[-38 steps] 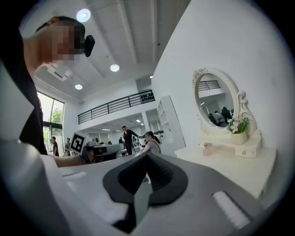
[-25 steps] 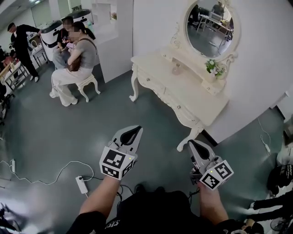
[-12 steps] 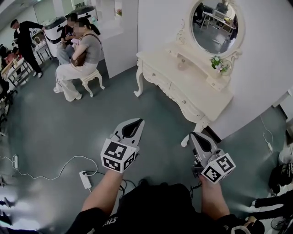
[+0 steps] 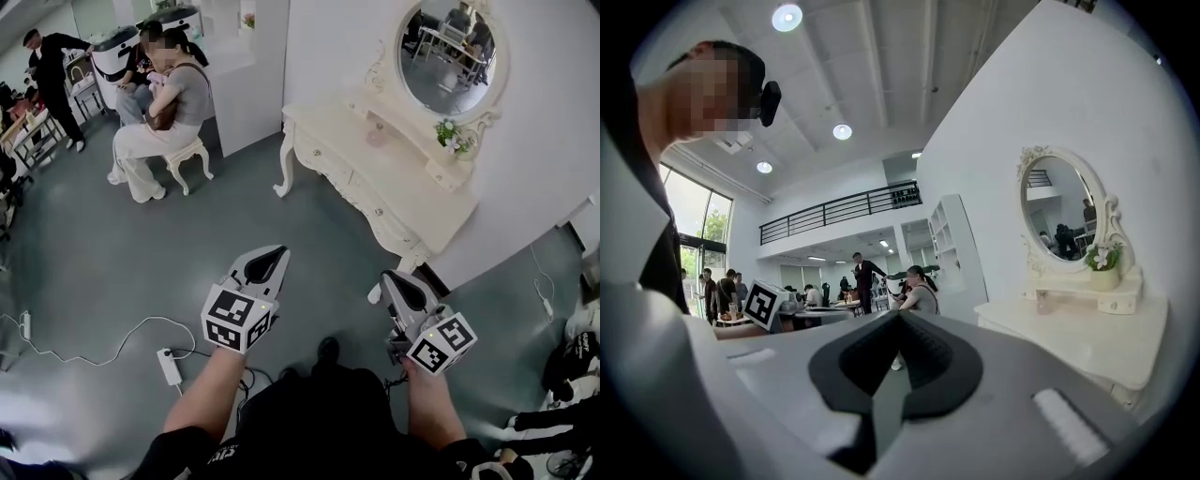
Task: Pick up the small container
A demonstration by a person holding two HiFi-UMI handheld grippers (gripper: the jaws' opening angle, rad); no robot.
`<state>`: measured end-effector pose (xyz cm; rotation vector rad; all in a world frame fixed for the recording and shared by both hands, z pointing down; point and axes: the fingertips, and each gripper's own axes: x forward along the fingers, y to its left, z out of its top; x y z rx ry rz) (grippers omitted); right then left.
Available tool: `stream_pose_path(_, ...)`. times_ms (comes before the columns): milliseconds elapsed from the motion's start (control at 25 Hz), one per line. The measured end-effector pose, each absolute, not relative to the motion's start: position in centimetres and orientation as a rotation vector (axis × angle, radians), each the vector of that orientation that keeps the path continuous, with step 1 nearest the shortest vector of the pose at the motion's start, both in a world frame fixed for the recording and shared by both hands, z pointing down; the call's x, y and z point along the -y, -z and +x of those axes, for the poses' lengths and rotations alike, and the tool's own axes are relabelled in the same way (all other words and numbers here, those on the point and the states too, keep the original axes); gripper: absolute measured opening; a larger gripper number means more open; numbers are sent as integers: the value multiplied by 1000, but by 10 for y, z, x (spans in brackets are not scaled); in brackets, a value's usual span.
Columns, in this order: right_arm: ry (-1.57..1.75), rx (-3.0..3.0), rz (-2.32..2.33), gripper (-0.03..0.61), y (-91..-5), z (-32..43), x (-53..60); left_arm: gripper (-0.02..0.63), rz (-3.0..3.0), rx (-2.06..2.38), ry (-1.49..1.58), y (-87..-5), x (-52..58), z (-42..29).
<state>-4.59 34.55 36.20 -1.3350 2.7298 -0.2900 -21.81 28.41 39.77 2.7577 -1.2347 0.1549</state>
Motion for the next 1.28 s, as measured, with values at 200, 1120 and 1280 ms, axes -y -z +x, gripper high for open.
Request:
stream_pose_path(200, 326, -2740, -1309, 11, -371, -39, -326, 5, 2746, 1246, -180, -402, -266, -213)
stream_pose_path(1120, 462, -2743, -1167, 11, -392, 66, -130, 5, 2695, 1294, -326, -403, -87, -104)
stream_pose_path(1280, 459, -2755, -1121, 11, -388, 78, -115, 5, 2707, 1327, -342, -394, -75, -91)
